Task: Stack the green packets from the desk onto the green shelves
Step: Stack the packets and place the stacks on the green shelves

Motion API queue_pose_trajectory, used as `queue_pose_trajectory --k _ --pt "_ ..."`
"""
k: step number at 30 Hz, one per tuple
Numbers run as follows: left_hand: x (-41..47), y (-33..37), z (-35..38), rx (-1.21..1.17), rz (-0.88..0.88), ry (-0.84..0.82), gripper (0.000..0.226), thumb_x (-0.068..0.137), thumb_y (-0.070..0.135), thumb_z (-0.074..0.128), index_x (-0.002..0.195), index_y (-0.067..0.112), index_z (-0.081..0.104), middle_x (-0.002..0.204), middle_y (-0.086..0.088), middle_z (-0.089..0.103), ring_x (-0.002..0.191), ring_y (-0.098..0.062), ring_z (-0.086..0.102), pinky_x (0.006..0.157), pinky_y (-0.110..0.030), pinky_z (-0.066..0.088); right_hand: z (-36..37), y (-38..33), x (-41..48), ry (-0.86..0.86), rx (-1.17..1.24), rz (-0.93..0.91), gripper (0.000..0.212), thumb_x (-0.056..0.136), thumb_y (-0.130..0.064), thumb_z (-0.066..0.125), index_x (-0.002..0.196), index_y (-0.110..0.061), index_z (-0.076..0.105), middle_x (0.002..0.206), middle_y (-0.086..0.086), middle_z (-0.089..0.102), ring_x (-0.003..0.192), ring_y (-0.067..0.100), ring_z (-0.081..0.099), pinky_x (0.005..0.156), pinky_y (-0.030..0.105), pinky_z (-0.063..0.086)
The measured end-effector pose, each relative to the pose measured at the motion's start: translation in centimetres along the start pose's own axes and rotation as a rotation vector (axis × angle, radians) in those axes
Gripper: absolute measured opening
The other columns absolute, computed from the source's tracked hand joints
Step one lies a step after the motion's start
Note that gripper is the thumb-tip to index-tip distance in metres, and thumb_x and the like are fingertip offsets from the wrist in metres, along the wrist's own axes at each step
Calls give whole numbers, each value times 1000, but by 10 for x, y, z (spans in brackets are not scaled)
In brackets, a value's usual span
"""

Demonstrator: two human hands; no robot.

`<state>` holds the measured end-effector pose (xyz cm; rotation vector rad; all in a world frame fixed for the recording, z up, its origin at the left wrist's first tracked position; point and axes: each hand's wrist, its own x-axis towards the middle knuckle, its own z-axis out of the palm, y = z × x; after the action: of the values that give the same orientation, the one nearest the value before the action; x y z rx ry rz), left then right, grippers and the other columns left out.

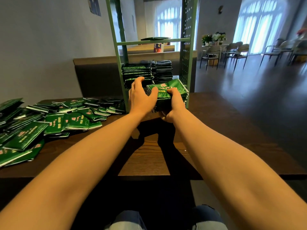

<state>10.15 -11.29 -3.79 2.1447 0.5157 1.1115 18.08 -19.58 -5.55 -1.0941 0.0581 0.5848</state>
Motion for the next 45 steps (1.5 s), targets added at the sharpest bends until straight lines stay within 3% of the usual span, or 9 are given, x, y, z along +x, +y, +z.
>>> queue_pose_trajectory --k 4,8,11,19,26,34,38,42,45 --pt "17 -9 0 384 548 -34 64 74 51 53 130 20 54 137 1 53 134 -24 42 101 -45 37 11 -21 31 43 96 -41 94 34 -32 78 125 -12 63 121 17 70 94 40 73 77 60 60" --pt "49 -13 -1 820 878 -96 72 74 54 57 136 17 49 143 -6 50 139 -31 39 101 -48 35 25 -42 37 90 68 -76 84 47 -33 80 126 -13 62 115 18 71 88 40 74 74 57 61" --pt "71 -12 8 993 799 -135 83 73 47 72 141 17 36 146 -7 45 138 -32 38 102 -52 36 35 -57 41 135 36 -88 69 59 -38 80 122 -13 62 108 15 72 86 38 74 73 53 63" --pt "102 -6 38 1121 738 -145 88 82 48 67 149 14 22 149 -14 34 139 -34 31 112 -59 21 58 -76 79 198 -49 -62 84 52 -42 76 129 -14 57 113 15 68 89 41 70 74 61 59" --pt "113 -3 57 1132 682 -173 88 81 45 70 147 11 24 155 -17 24 146 -38 17 113 -57 20 60 -81 121 216 -144 23 81 53 -47 75 129 -23 61 112 9 71 90 38 69 56 59 55" --pt "125 -6 59 1121 676 -217 87 73 51 75 138 9 35 131 -11 51 121 -32 49 109 -54 26 51 -100 76 96 -412 37 46 88 -46 71 124 -18 65 104 9 71 86 30 64 56 38 45" --pt "127 -6 59 1128 668 -230 84 74 50 74 137 11 35 131 -11 52 122 -32 51 110 -55 26 45 -99 75 38 -283 65 46 90 -46 72 125 -17 65 95 9 69 73 27 63 41 28 50" --pt "129 1 61 1144 663 -251 82 78 43 73 141 11 32 134 -12 50 125 -32 49 112 -55 23 45 -84 89 182 -134 45 82 68 -53 88 135 -19 53 115 12 66 89 30 68 42 36 55" --pt "132 1 69 1129 613 -249 89 80 39 72 148 12 21 140 -14 46 130 -33 45 114 -54 21 40 -83 79 231 -51 -63 75 84 -46 82 130 -13 33 101 10 53 74 20 61 46 30 53"
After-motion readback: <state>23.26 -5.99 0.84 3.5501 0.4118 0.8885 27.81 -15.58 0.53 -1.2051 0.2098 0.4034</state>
